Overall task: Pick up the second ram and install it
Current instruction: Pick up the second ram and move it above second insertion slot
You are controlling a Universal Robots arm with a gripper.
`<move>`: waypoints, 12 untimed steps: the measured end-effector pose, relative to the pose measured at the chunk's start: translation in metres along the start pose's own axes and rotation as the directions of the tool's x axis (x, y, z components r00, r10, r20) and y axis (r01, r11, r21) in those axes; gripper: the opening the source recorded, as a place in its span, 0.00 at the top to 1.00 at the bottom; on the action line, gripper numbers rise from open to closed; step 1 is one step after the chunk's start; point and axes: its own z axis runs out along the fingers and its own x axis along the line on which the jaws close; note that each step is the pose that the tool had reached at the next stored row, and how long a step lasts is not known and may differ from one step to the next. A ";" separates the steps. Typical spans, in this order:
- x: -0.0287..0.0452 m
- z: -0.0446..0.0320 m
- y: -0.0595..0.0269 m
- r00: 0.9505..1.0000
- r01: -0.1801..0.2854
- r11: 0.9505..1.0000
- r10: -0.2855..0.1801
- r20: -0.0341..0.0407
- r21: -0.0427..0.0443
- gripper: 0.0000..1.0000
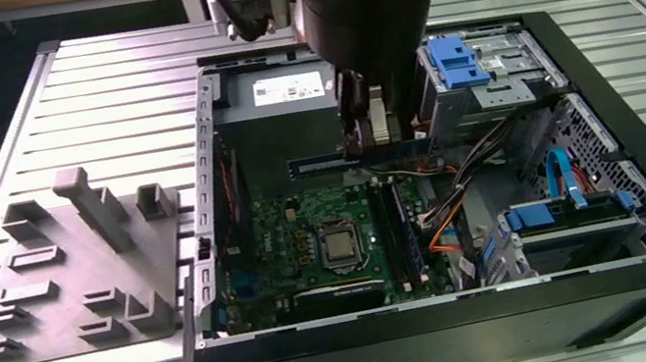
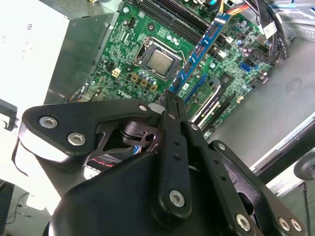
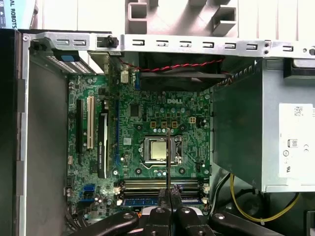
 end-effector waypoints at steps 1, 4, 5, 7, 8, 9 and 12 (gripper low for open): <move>0.0000 0.0012 -0.0001 1.000 0.000 1.000 0.000 0.000 0.000 0.92; -0.0003 0.0040 -0.0004 1.000 0.000 1.000 0.000 0.000 0.000 0.92; -0.0004 0.0050 -0.0005 1.000 0.000 1.000 0.000 0.000 0.000 0.92; -0.0005 0.0073 -0.0005 1.000 0.000 1.000 0.000 0.000 0.000 0.92; -0.0005 0.0090 -0.0005 1.000 0.000 1.000 0.000 0.001 0.000 0.92; -0.0005 0.0107 -0.0006 1.000 0.000 1.000 0.000 0.000 0.000 0.92; -0.0004 0.0158 -0.0008 1.000 0.000 1.000 0.000 0.001 0.000 0.92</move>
